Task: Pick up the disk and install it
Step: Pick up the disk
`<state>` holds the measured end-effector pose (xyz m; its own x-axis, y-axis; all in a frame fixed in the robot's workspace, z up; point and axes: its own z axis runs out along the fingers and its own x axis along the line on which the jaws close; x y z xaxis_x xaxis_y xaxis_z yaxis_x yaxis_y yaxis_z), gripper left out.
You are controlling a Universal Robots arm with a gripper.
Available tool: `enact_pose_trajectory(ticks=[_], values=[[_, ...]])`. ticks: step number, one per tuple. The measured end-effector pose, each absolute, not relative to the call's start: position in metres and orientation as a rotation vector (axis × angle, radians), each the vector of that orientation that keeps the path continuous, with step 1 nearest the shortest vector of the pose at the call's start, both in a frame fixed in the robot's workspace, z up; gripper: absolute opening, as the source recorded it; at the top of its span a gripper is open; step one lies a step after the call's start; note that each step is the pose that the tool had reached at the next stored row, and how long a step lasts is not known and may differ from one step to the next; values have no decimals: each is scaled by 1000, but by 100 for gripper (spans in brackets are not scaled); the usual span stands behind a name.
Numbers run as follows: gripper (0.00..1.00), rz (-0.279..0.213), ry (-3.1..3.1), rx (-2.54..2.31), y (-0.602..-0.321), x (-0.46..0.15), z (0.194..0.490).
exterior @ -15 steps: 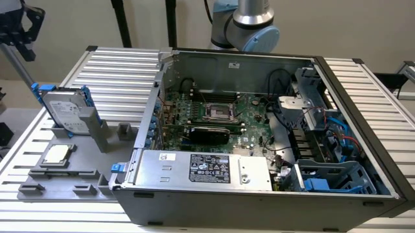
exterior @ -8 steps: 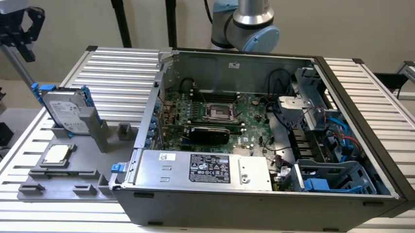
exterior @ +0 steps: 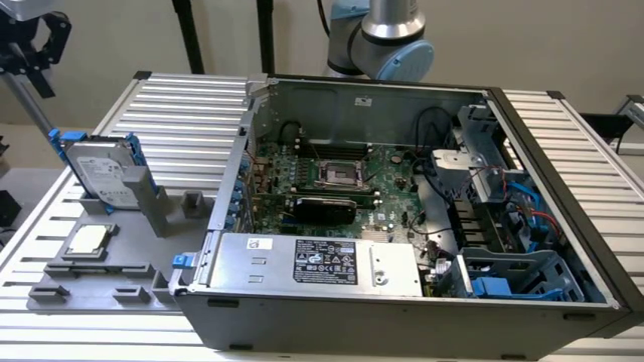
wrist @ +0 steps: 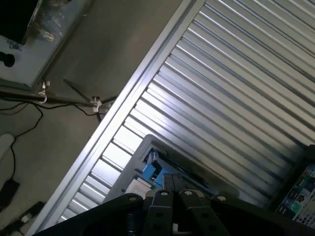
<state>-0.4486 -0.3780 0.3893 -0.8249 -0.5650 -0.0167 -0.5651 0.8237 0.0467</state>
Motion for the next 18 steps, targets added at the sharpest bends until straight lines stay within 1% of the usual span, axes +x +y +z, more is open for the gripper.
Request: enact_pose_trajectory(ticks=[18], values=[[11,78,2827,-1380,-378,-447,381]])
